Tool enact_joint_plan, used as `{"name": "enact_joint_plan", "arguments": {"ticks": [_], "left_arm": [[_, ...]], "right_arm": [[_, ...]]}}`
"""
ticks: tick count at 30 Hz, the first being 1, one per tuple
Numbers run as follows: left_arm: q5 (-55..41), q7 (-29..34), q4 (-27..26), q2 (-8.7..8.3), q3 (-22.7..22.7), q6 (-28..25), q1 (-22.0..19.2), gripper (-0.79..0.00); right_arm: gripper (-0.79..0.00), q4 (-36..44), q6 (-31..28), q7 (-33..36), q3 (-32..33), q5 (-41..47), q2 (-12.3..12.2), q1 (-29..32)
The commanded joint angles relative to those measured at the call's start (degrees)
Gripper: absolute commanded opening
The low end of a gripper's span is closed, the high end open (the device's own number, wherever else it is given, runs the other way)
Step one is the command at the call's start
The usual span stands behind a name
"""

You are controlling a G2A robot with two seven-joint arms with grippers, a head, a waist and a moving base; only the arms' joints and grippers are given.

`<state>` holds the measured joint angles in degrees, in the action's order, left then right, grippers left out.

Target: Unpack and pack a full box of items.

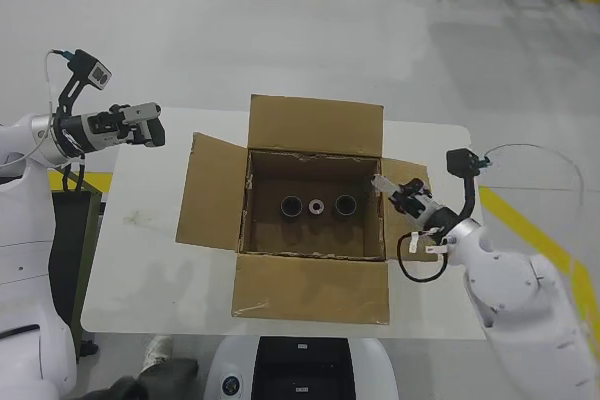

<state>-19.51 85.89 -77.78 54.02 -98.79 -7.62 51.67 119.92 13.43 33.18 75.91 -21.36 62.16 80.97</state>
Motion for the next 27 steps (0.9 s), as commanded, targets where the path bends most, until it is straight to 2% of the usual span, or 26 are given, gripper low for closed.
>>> {"name": "enact_joint_plan", "arguments": {"ticks": [1, 10, 18, 22, 27], "left_arm": [[0.0, 0.0, 0.0, 0.0, 0.0, 0.0, 0.0, 0.0], [0.0, 0.0, 0.0, 0.0, 0.0, 0.0, 0.0, 0.0], [0.0, 0.0, 0.0, 0.0, 0.0, 0.0, 0.0, 0.0], [0.0, 0.0, 0.0, 0.0, 0.0, 0.0, 0.0, 0.0], [0.0, 0.0, 0.0, 0.0, 0.0, 0.0, 0.0, 0.0]], "right_arm": [[0.0, 0.65, 0.65, 1.8, -1.66, -1.17, 0.09, -1.54], [0.0, -1.27, 3.5, 10.07, -11.69, -7.12, 0.97, -9.51], [0.0, -4.17, 7.79, 15.4, -23.22, -20.82, 2.43, -17.28], [0.0, -6.65, 6.0, 20.5, -28.88, -28.7, 3.22, -21.65], [0.0, -9.37, 3.95, 24.64, -32.19, -30.05, 4.44, -25.75]]}}
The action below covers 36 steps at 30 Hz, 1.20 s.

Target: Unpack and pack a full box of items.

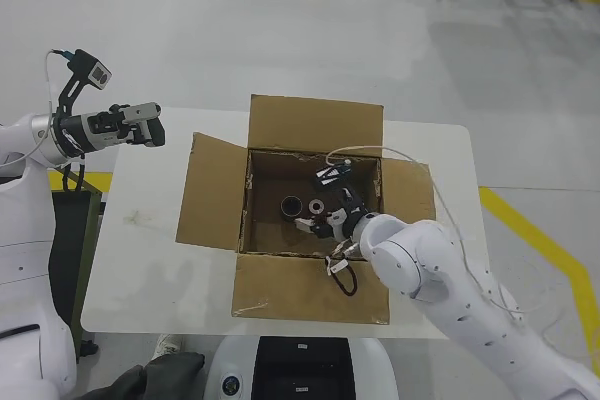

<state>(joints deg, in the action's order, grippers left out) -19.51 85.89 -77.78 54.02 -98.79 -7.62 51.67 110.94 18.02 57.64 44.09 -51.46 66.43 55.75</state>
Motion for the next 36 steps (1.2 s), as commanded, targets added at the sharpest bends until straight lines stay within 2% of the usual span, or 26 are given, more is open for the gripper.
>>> {"name": "enact_joint_plan", "arguments": {"ticks": [1, 18, 24, 28, 36], "left_arm": [[0.0, 0.0, 0.0, 0.0, 0.0, 0.0, 0.0, 0.0], [0.0, 0.0, 0.0, 0.0, 0.0, 0.0, 0.0, 0.0], [0.0, 0.0, 0.0, 0.0, 0.0, 0.0, 0.0, 0.0], [0.0, 0.0, 0.0, 0.0, 0.0, 0.0, 0.0, 0.0], [0.0, 0.0, 0.0, 0.0, 0.0, 0.0, 0.0, 0.0]], "right_arm": [[0.0, -0.84, -1.25, -0.01, -0.52, 1.01, 0.4, -0.88], [0.0, -0.91, -1.52, -0.26, -0.53, 0.66, 0.38, -0.84], [0.0, -1.71, -6.52, -0.05, 2.27, -0.05, 0.02, -0.92], [0.0, -3.73, -10.44, 2.66, 4.33, 0.41, -0.31, -1.59], [0.0, -7.3, -16.27, 5.77, 3.01, -1.83, 0.03, -3.65]]}}
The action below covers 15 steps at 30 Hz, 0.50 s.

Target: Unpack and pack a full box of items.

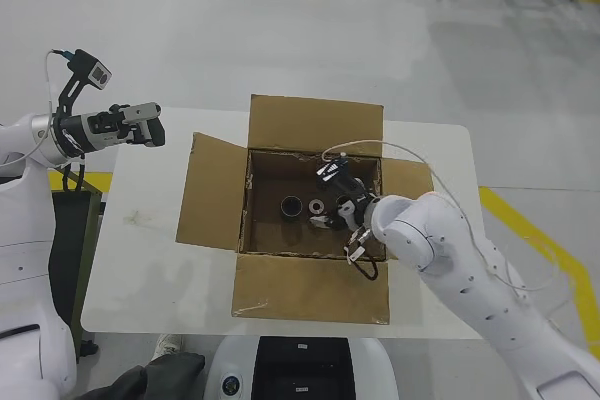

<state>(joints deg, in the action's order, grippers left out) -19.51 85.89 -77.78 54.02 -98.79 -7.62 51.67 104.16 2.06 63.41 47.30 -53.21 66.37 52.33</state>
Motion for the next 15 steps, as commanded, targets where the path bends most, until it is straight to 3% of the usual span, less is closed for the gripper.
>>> {"name": "enact_joint_plan", "arguments": {"ticks": [1, 8, 12, 15], "left_arm": [[0.0, 0.0, 0.0, 0.0, 0.0, 0.0, 0.0, 0.0], [0.0, 0.0, 0.0, 0.0, 0.0, 0.0, 0.0, 0.0], [0.0, 0.0, 0.0, 0.0, 0.0, 0.0, 0.0, 0.0], [0.0, 0.0, 0.0, 0.0, 0.0, 0.0, 0.0, 0.0]], "right_arm": [[0.0, -1.23, -0.88, 0.18, -0.41, -0.05, 0.19, -0.52], [-0.031, -5.09, -4.02, 2.2, -1.43, 0.03, 0.84, -2.8], [-0.003, -7.49, -4.2, 3.83, -1.04, 2.18, 1.17, -3.8], [-0.052, -9.18, -5.28, 4.88, -1.7, 2.52, 1.47, -4.58]]}}
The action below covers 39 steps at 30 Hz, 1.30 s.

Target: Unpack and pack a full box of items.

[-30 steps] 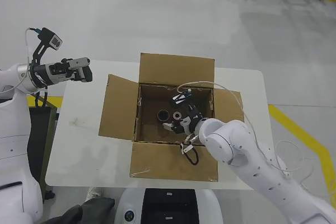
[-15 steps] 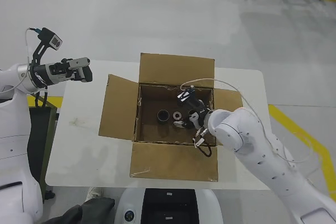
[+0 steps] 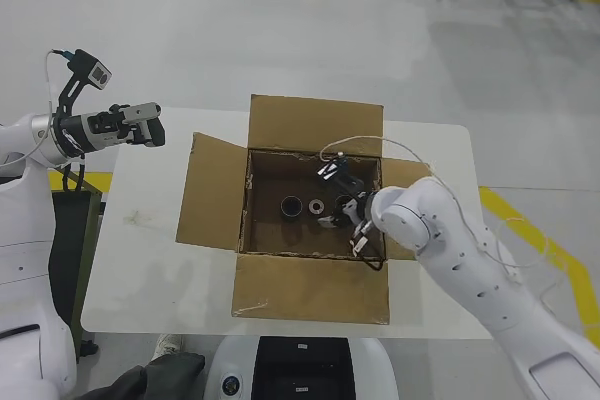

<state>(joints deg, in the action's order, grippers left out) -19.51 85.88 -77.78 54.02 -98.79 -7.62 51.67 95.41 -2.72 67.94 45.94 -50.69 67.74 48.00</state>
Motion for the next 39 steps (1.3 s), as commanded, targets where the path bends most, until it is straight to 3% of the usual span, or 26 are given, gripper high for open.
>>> {"name": "enact_joint_plan", "arguments": {"ticks": [1, 7, 15, 23, 32, 39], "left_arm": [[0.0, 0.0, 0.0, 0.0, 0.0, 0.0, 0.0, 0.0], [0.0, 0.0, 0.0, 0.0, 0.0, 0.0, 0.0, 0.0], [0.0, 0.0, 0.0, 0.0, 0.0, 0.0, 0.0, 0.0], [0.0, 0.0, 0.0, 0.0, 0.0, 0.0, 0.0, 0.0], [0.0, 0.0, 0.0, 0.0, 0.0, 0.0, 0.0, 0.0], [0.0, 0.0, 0.0, 0.0, 0.0, 0.0, 0.0, 0.0]], "right_arm": [[-0.043, -1.0, -1.07, 0.65, -0.7, -0.02, 0.22, -0.59], [-0.018, -4.35, -2.65, 1.64, -2.8, -0.61, 1.2, -3.21], [-0.08, -9.26, -3.64, 1.64, -4.76, 0.33, 2.59, -6.01], [-0.062, -13.5, -5.34, 2.4, -6.51, 0.91, 3.75, -7.88], [-0.129, -15.67, -7.52, 3.24, -7.8, 0.94, 4.63, -8.94], [-0.123, -18.2, -7.99, 2.73, -8.77, 1.1, 5.51, -9.84]]}}
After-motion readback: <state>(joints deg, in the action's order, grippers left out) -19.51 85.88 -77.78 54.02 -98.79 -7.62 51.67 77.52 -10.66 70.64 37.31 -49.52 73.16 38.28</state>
